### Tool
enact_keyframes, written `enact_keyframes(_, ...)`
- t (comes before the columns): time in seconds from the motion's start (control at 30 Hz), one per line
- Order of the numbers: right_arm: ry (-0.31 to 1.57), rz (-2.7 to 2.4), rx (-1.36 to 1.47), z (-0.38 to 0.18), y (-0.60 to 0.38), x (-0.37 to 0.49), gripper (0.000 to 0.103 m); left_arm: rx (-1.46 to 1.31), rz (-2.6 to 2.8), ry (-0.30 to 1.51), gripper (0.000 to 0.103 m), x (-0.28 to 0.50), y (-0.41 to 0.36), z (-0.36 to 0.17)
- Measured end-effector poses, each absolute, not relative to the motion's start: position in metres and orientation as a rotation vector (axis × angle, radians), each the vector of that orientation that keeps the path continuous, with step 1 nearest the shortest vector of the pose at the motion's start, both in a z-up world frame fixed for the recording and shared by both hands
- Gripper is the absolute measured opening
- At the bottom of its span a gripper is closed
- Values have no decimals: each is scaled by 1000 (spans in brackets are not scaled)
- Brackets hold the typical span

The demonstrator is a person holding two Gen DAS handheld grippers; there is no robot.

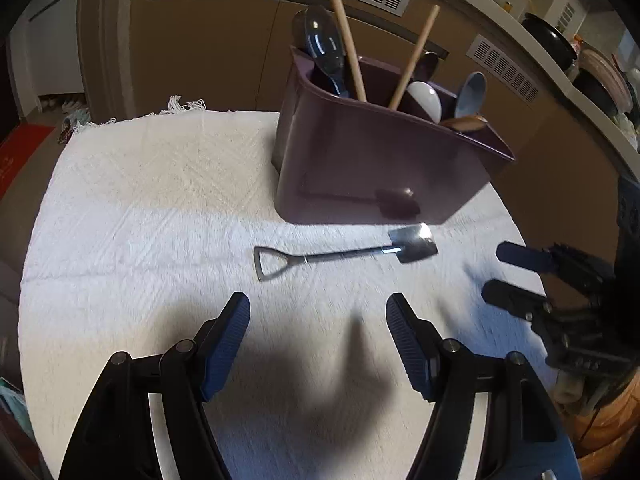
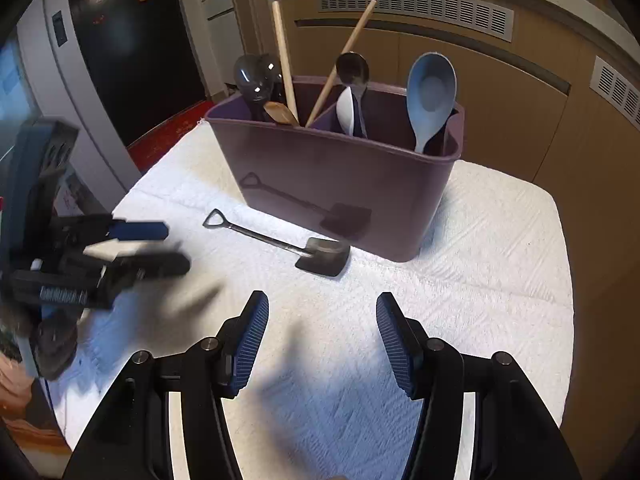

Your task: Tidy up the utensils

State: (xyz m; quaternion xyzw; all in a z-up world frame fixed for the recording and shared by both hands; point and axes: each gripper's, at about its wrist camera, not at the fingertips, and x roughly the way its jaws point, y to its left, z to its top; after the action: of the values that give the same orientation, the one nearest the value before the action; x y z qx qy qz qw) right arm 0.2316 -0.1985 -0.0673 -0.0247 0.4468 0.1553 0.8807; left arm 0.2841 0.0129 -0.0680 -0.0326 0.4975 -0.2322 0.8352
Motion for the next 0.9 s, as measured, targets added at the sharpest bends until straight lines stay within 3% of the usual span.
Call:
enact_keyframes(0.57,974,310,22,-109,-170,285,56,-162,-560,1127,67,306,18,-81)
enact_keyframes(0.6,976,306,13,-109,-169,285,55,-162,-560,1128,67,304,20,-81)
enact_keyframes(0.7,982,292,2,-107,-169,283,39,-176,-571,1138,68,299,23,-79)
enact_keyframes(0.9,1021,361,-4,-100,-173,253,39,-203,-620,1185,68,265,27,-80)
